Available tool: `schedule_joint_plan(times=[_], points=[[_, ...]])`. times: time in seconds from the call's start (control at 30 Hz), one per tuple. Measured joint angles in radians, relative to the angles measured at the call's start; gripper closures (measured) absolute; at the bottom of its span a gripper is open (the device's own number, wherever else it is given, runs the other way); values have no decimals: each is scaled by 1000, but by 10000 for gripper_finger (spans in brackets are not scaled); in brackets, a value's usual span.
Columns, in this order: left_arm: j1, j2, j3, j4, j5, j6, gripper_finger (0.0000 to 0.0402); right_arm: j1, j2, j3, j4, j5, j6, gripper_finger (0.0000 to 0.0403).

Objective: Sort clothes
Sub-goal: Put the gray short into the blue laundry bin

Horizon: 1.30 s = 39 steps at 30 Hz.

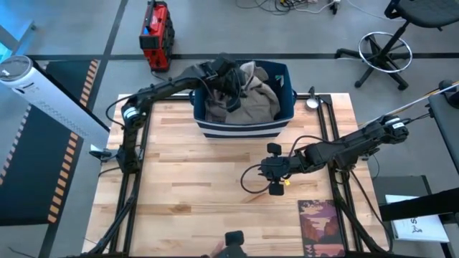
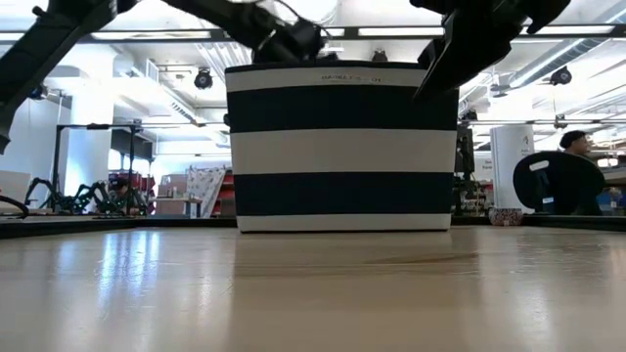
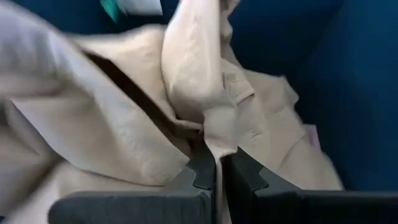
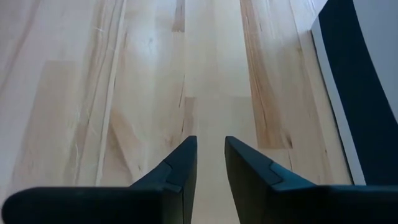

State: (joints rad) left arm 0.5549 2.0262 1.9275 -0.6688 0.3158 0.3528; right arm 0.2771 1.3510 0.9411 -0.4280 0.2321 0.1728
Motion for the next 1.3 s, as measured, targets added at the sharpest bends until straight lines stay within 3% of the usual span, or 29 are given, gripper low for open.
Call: schedule_joint_plan(times=[0.17,0.37,0.67,0.9,1.0,1.07,1.2,1.3], points=[[1,-1,-134,107,6,-1,401,0,0,-1,0,0,9,324],[2,-29,-165,122,7,-8,373,0,0,-1,5,0,6,318],[-19,-191,-177,60,9,-2,267,0,-1,65,52,4,-46,289],[-25,-343,-240,76,9,-21,170,-29,-2,242,39,54,-265,256],[-25,-437,-344,148,9,-26,147,-79,-2,318,33,143,-399,278],[-25,-514,-442,234,7,-29,141,-139,-2,366,34,146,-480,311],[-25,-676,-642,417,7,-49,144,-333,-1,440,48,25,-584,389],[-25,-776,-776,494,7,-63,155,-524,14,479,55,-114,-604,393]])
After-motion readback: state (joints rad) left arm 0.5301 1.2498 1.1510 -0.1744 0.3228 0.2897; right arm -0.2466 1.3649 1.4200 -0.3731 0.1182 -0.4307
